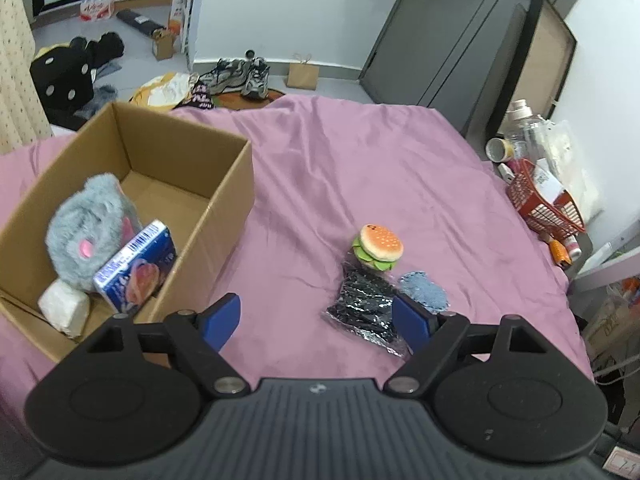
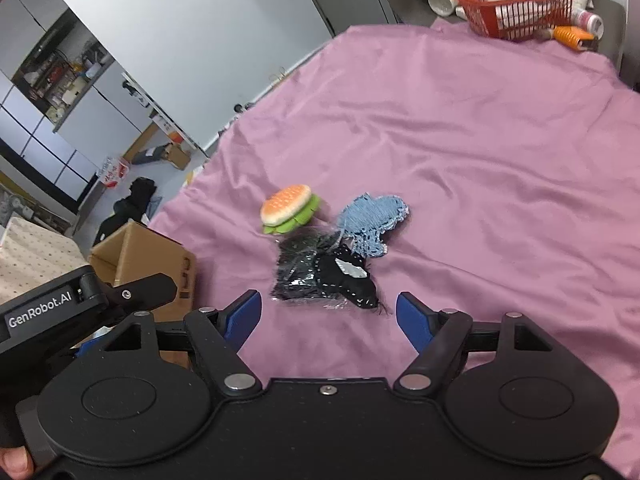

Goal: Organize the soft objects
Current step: 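Move both tools toward the black plastic bag and black fabric item, then grasp the black plastic bag with left tool while right tool grasps the black fabric item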

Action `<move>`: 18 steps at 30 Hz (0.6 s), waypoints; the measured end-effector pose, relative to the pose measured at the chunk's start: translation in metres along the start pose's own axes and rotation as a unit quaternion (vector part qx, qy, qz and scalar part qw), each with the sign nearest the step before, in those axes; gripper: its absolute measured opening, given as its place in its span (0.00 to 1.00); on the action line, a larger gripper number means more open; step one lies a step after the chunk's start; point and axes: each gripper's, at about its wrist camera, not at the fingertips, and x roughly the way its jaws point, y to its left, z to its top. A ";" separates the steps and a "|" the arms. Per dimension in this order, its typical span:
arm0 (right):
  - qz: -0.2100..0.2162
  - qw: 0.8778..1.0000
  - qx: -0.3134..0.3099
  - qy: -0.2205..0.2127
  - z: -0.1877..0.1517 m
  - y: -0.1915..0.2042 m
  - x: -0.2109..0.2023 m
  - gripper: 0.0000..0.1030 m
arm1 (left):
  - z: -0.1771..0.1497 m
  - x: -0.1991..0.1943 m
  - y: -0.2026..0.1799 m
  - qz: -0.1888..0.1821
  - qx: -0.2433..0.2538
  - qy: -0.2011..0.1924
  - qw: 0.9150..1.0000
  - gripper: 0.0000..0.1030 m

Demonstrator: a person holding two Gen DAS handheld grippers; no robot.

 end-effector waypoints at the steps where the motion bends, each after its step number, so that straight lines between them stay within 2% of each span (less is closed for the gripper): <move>1: 0.001 1.000 0.001 0.005 0.000 -0.001 0.005 0.71 | 0.000 0.005 0.001 0.002 -0.005 0.004 1.000 0.78; 8: -0.010 0.999 0.018 0.034 0.003 -0.017 0.042 0.67 | 0.002 0.042 -0.002 -0.001 -0.019 0.026 0.999 0.73; 12: -0.010 0.999 0.029 0.026 0.004 -0.028 0.050 0.65 | -0.001 0.064 -0.004 -0.003 -0.022 0.044 0.999 0.73; 15: 0.002 0.999 0.039 0.014 0.006 -0.034 0.051 0.53 | -0.003 0.078 -0.006 -0.013 -0.026 0.051 0.998 0.73; 17: 0.008 0.999 0.052 0.009 0.008 -0.040 0.056 0.36 | -0.004 0.086 -0.008 -0.016 -0.030 0.056 0.998 0.73; 18: 0.012 0.998 0.061 0.007 0.008 -0.044 0.057 0.33 | -0.003 0.090 -0.009 -0.020 -0.032 0.059 0.998 0.73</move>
